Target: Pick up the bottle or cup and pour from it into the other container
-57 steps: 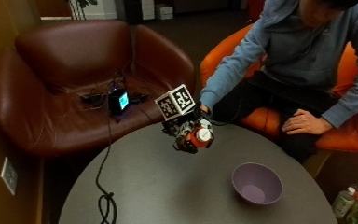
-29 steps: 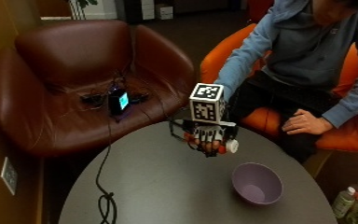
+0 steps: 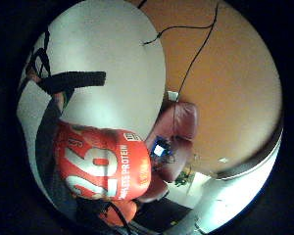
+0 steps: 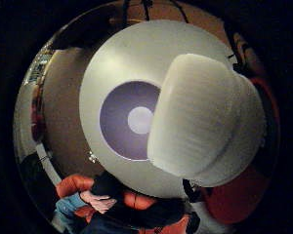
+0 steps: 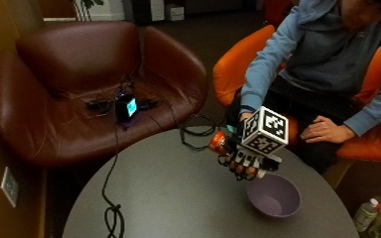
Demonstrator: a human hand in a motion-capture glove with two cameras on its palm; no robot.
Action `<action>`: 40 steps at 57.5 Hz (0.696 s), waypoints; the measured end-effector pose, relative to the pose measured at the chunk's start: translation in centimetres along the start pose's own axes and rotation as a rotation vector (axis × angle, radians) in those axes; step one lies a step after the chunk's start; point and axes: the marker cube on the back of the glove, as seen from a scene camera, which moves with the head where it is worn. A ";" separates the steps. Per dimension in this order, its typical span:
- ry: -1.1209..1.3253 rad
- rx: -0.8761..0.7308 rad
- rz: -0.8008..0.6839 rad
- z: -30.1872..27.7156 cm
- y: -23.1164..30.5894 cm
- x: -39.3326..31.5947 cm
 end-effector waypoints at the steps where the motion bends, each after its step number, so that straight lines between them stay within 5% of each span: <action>1: 0.018 -0.008 -0.001 0.0 0.0 -0.1; 40: 0.148 -0.056 -0.038 0.8 0.1 -3.2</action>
